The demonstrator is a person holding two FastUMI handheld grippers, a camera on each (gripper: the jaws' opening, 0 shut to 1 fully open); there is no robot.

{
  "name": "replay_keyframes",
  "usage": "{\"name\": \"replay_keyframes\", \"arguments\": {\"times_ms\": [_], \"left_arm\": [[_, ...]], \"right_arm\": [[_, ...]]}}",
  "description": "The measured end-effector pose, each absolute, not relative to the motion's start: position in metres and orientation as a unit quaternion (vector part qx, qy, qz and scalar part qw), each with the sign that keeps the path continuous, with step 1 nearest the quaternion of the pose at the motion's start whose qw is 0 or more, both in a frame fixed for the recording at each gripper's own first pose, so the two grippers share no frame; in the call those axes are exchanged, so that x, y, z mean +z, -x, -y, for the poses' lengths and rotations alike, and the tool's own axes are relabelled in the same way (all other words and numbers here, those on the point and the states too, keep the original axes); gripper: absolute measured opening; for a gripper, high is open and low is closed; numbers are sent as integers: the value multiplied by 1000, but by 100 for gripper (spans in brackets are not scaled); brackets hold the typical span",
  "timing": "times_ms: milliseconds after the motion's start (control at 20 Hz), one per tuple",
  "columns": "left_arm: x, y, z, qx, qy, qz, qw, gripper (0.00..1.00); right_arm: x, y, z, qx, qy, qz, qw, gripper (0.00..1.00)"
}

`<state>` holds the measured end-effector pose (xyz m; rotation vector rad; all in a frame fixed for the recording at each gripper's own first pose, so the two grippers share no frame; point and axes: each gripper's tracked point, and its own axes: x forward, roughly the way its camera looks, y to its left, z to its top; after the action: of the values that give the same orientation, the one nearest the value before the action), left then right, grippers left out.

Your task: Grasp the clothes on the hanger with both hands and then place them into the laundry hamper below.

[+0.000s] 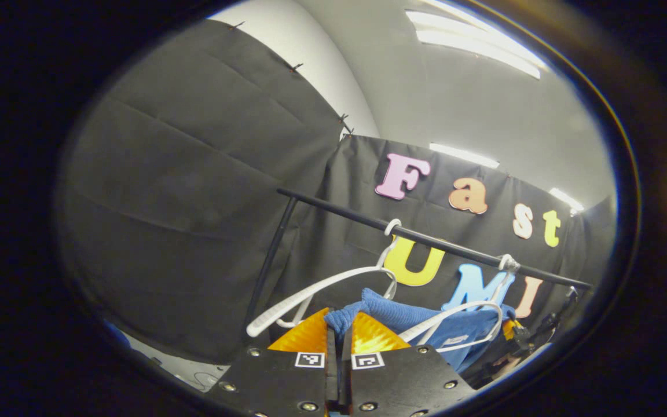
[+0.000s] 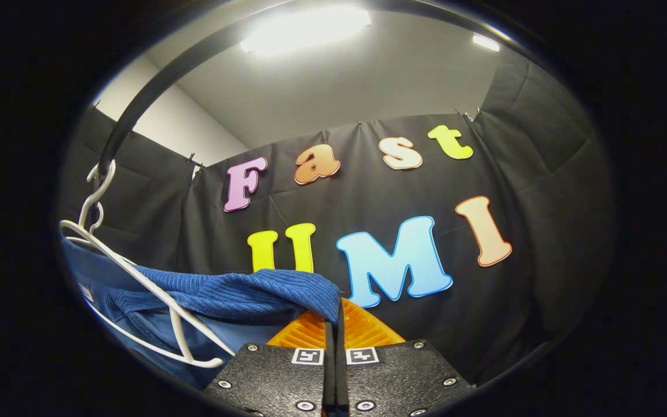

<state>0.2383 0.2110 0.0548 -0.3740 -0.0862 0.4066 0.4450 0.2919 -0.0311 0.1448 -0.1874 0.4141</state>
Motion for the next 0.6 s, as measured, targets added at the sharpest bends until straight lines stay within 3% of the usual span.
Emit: {"name": "replay_keyframes", "arguments": {"times_ms": [350,400,450,500,600], "left_arm": [[10,-240,-202,208,193,7,959,2],[6,-238,-201,211,194,3,958,7],[3,-237,-200,213,200,1,956,2],[-2,-235,-198,214,212,-2,954,7],[-7,-231,-193,218,222,-2,950,2]], "right_arm": [[-72,-448,-294,219,-44,49,973,0],[-75,-449,-294,220,-40,45,974,0],[-79,-449,-293,221,-35,42,974,0],[-82,-448,-291,219,-30,41,974,0],[-89,-447,-286,217,-30,37,975,0]]}}
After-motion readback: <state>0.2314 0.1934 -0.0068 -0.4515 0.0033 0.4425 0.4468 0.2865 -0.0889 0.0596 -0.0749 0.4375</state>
